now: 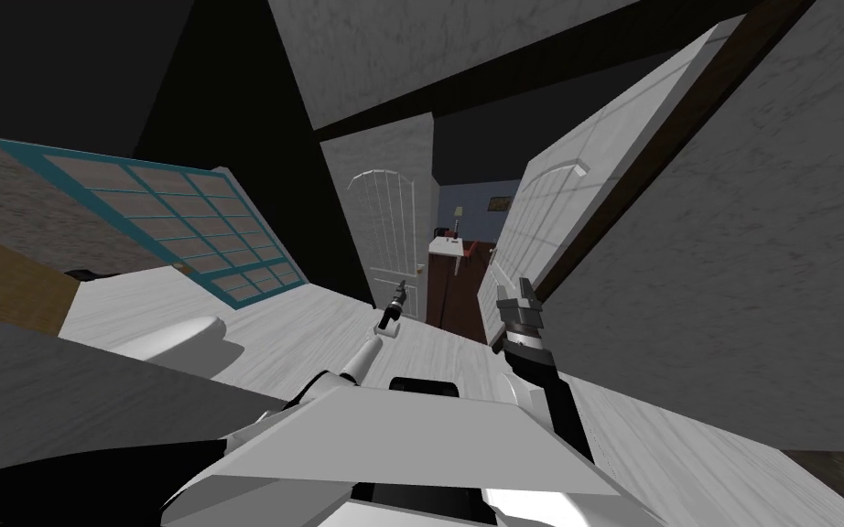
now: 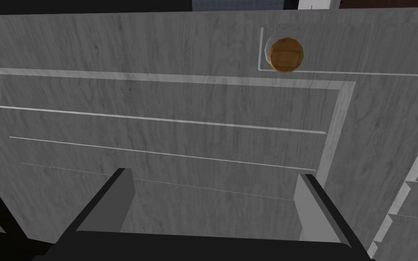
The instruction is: Push the door open
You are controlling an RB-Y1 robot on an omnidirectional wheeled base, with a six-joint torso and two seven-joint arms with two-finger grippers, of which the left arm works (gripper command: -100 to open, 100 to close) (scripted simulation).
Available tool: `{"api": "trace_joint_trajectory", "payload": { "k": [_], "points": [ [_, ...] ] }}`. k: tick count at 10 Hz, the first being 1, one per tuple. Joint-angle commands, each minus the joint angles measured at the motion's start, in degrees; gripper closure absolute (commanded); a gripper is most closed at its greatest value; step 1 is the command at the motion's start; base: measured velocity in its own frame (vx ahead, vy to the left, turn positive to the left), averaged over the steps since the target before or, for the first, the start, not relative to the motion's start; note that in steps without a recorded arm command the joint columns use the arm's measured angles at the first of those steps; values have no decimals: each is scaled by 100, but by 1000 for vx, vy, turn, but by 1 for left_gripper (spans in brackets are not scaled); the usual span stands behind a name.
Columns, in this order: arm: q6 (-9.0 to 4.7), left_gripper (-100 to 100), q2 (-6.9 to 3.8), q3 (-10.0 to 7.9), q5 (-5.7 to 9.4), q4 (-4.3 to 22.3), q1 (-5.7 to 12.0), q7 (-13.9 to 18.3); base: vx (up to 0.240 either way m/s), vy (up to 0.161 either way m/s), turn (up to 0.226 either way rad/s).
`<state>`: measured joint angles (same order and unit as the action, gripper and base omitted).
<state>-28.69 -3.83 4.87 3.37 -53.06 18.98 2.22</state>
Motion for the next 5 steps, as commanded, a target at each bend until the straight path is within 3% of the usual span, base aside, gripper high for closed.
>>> {"api": "trace_joint_trajectory", "payload": {
  "k": [1, 5],
  "points": [
    [38, -100, 26, 27, 8, 258, 151, 19, 84, 51, -52],
    [76, -100, 63, 73, 24, 716, 414, 57, 65, 27, -33]
  ]
}}
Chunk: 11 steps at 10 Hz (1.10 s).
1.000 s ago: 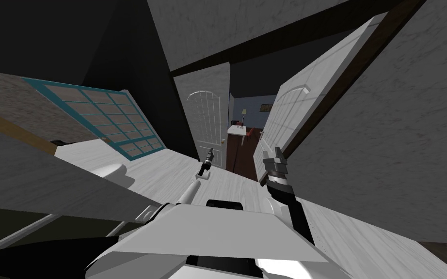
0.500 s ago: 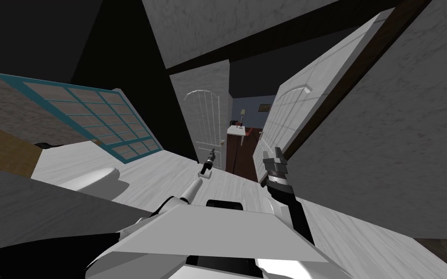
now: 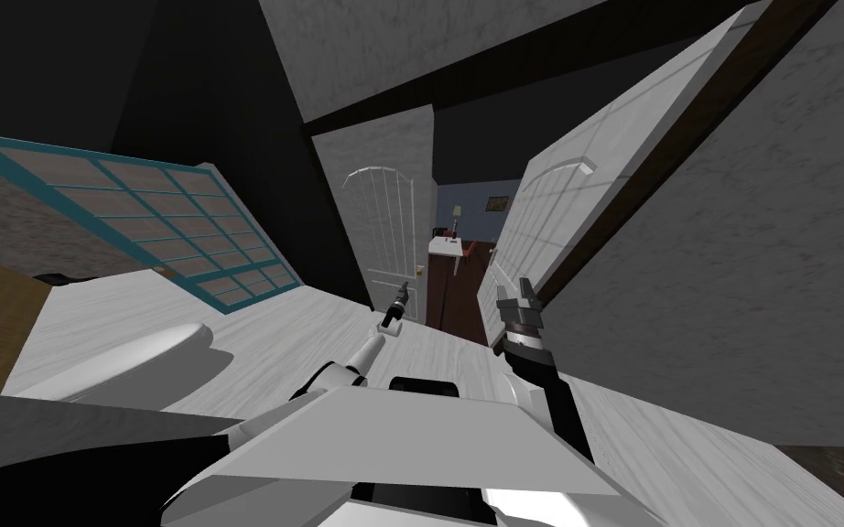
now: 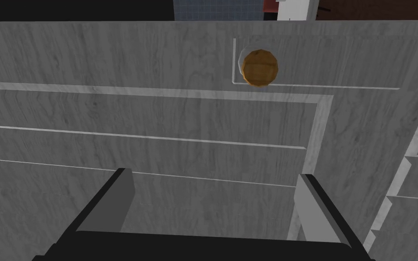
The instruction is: Push the door open
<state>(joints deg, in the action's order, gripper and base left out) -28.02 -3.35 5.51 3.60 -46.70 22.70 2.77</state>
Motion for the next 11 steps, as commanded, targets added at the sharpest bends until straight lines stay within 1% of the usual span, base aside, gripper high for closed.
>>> {"api": "trace_joint_trajectory", "payload": {
  "k": [1, 2, 3, 6, 7, 8, 9, 11],
  "points": [
    [20, -100, 27, 22, 6, 207, 115, 12, 65, 21, -44],
    [31, -100, 39, 35, 10, 335, 189, 23, 79, 33, -31],
    [50, -100, 62, 57, 18, 560, 318, 41, 97, 53, -66],
    [73, -100, 94, 84, 27, 826, 471, 63, 72, 37, -28],
    [84, -100, 113, 98, 32, 965, 551, 75, 71, 39, -39],
    [77, -100, 99, 91, 29, 879, 503, 70, 36, 20, -11],
    [76, -100, 51, 76, 34, 897, 507, 66, 149, -21, -30],
    [67, -100, 15, 56, 40, 910, 505, 59, 201, -52, -24]
  ]
}}
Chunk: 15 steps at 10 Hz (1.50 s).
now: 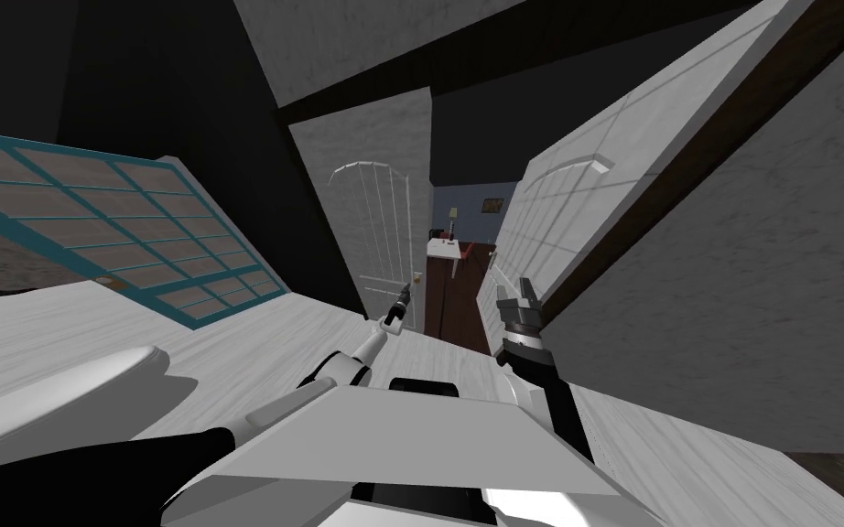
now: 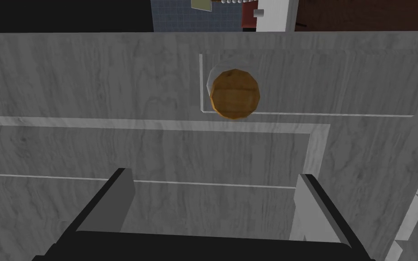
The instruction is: Push the door open
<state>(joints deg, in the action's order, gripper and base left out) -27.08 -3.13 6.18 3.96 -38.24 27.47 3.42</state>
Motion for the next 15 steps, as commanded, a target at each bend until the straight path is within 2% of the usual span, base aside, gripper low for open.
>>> {"api": "trace_joint_trajectory", "payload": {
  "k": [1, 8, 9, 14, 15],
  "points": [
    [-33, -100, -18, -24, 8, 71, 28, -10, 183, -65, -21],
    [-64, -100, 23, -83, 25, 116, 27, -31, 175, -34, -20],
    [-64, 100, 23, -83, 25, 116, 27, -31, -8, 4, 4],
    [-64, 100, 23, -83, 25, 116, 27, -31, -14, 4, -1],
    [-55, 100, -21, -146, 42, 133, 15, -57, 76, -50, 22]
  ]
}}
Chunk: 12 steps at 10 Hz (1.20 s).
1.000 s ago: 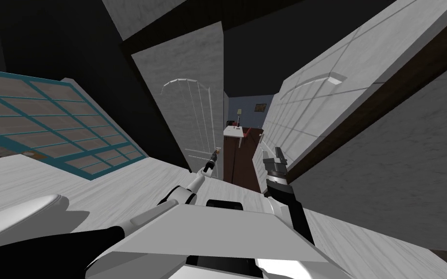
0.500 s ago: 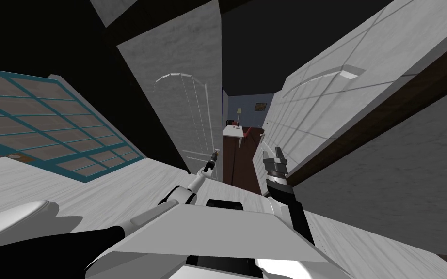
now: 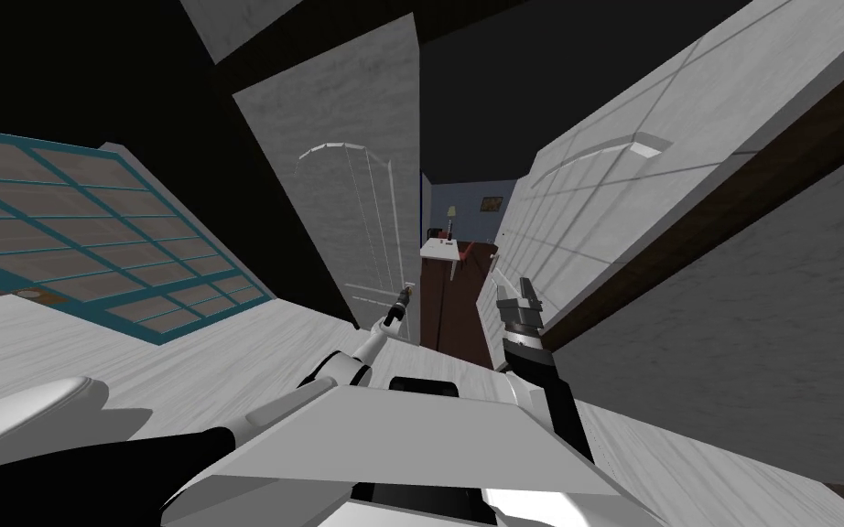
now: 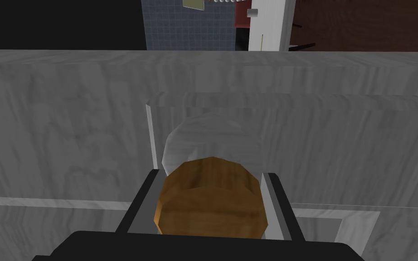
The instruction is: Push the door open
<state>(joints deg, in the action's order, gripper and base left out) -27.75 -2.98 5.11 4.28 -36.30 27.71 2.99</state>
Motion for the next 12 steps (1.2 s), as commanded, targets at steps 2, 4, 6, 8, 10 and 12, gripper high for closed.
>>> {"api": "trace_joint_trajectory", "payload": {
  "k": [2, 4, 6, 8, 10, 12],
  "points": [
    [12, 100, -80, -117, 32, -52, -11, -41, 147, -85, 46],
    [12, 100, -132, -219, 60, -41, -15, -77, 197, -97, 37],
    [12, 100, -188, -343, 95, -27, -19, -120, 190, -111, 59],
    [12, 100, -217, -410, 114, -20, -21, -143, 166, -117, 48],
    [12, 100, -287, -593, 165, 0, -26, -208, 162, -132, 69],
    [12, 100, -329, -708, 197, 13, -30, -248, 159, -114, 73]
  ]
}}
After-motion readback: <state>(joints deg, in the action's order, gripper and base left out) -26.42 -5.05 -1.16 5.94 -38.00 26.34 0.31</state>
